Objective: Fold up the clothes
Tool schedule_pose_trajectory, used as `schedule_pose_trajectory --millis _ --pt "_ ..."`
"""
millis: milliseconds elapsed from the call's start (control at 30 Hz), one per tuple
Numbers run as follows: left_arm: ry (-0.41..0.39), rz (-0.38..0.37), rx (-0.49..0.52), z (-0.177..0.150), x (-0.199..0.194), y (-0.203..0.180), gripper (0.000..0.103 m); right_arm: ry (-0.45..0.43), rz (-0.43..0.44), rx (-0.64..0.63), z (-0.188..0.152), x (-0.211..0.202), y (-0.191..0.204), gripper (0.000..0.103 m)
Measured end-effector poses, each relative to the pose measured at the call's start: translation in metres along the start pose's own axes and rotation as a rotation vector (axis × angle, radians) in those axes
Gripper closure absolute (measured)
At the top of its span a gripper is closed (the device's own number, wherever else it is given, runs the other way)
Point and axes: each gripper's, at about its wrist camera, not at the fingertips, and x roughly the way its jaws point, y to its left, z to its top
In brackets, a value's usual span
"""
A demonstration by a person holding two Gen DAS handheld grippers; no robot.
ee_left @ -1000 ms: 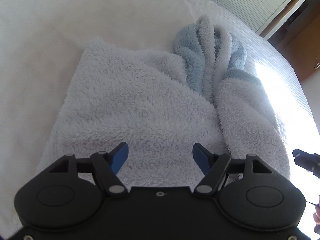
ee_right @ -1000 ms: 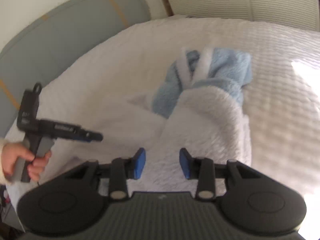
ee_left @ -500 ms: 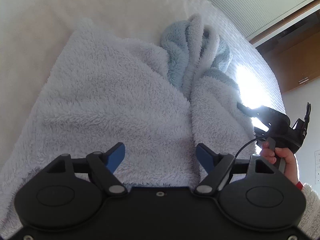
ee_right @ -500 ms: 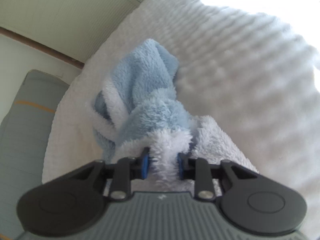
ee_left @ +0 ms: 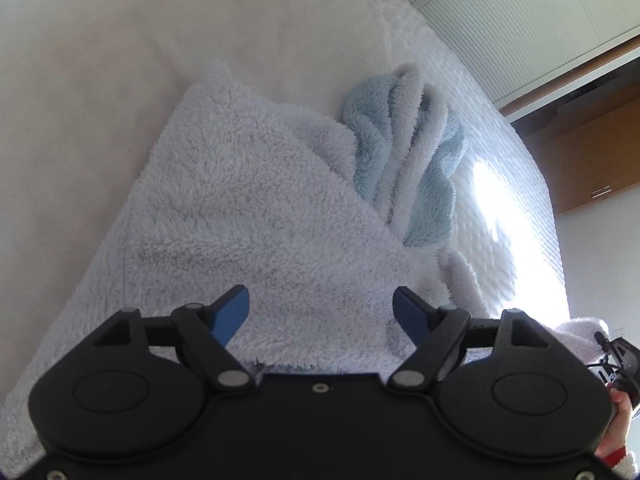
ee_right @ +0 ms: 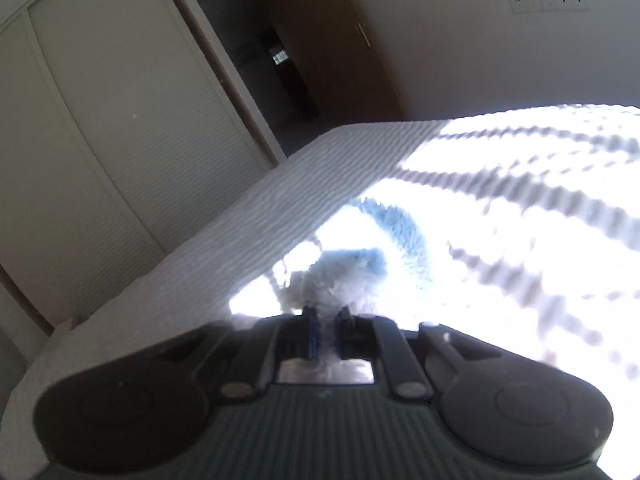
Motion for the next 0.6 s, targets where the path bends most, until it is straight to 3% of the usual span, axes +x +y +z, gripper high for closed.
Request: schedule_pose_trajectory --millis 67,133,300,400,500,600 --pt "-0.009 -0.03 -0.01 0.005 -0.005 -0.007 0.021 -0.045 0.001 -0.065 -0.005 -0.01 0.013 0.095" --pt "-0.019 -0.058 -0.02 0.01 -0.01 -0.013 0.021 -0.078 0.058 -0.133 -0.015 -0.023 0.036 0.095" --pt "-0.074 -0.099 -0.059 0.024 -0.029 -0.008 0.016 -0.097 0.333 -0.442 -0.085 -0.058 0.13 0.095" --pt "-0.102 -0.081 -0.112 0.03 -0.039 0.009 0.015 -0.031 0.499 -0.655 -0.158 -0.07 0.188 0.095" --pt "-0.124 -0.031 -0.151 0.033 -0.047 0.033 0.015 0.038 0.619 -0.849 -0.233 -0.078 0.225 0.095" --pt "-0.129 0.015 -0.169 0.032 -0.052 0.051 0.015 0.162 0.698 -0.962 -0.29 -0.077 0.246 0.095"
